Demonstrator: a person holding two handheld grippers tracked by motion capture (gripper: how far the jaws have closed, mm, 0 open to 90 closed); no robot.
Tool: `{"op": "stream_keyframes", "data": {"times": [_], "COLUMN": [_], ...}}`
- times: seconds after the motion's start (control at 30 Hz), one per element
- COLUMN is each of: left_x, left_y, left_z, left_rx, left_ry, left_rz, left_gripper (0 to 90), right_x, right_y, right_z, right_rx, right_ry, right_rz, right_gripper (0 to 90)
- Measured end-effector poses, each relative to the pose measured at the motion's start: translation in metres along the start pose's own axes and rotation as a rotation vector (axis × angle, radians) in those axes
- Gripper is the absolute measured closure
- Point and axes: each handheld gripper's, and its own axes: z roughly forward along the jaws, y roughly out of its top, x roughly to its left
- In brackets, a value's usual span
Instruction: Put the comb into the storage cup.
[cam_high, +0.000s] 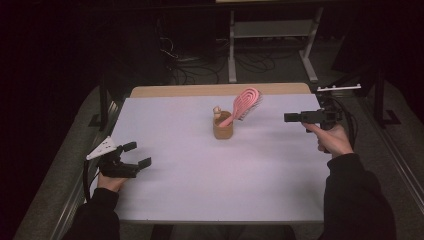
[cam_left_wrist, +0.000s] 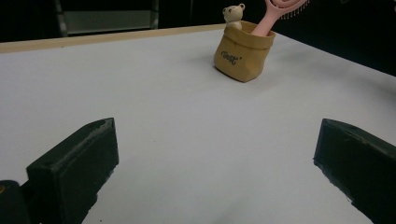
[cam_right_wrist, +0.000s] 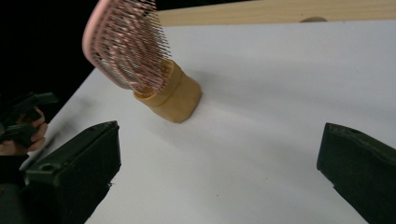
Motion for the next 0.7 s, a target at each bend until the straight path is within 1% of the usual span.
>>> {"op": "stream_keyframes", "data": {"times": [0.17, 0.3, 0.4, 0.47, 0.57, 0.63, 0.7], "left_x": [0.0, 0.0, -0.001, -0.001, -0.001, 0.0, 0.0], "left_y": [0.0, 0.0, -0.001, -0.001, -0.001, -0.001, -0.002], "left_z": [0.0, 0.0, 0.0, 0.0, -0.001, -0.001, -0.001], "left_rx": [0.0, -0.002, 0.001, 0.001, 0.0, 0.004, 0.006], "left_ry": [-0.001, -0.002, -0.002, -0.002, -0.002, -0.001, 0.001], "left_rz": [0.002, 0.0, 0.002, 0.003, 0.003, 0.003, 0.0], "left_gripper": [0.0, 0.0, 0.0, 0.0, 0.0, 0.0, 0.0], "right_x": [0.005, 0.01, 0.012, 0.012, 0.012, 0.013, 0.013], "right_y": [-0.006, -0.011, -0.017, -0.02, -0.025, -0.028, -0.031], "right_z": [-0.001, -0.001, -0.002, -0.003, -0.005, -0.006, -0.007], "right_rx": [-0.013, -0.007, -0.017, -0.018, -0.027, -0.034, -0.04], "right_ry": [0.01, 0.0, 0.0, -0.009, -0.011, -0.02, -0.02], "right_rz": [-0.025, -0.062, -0.094, -0.108, -0.119, -0.138, -0.15], "right_gripper": [0.0, 0.0, 0.0, 0.0, 0.0, 0.0, 0.0]}}
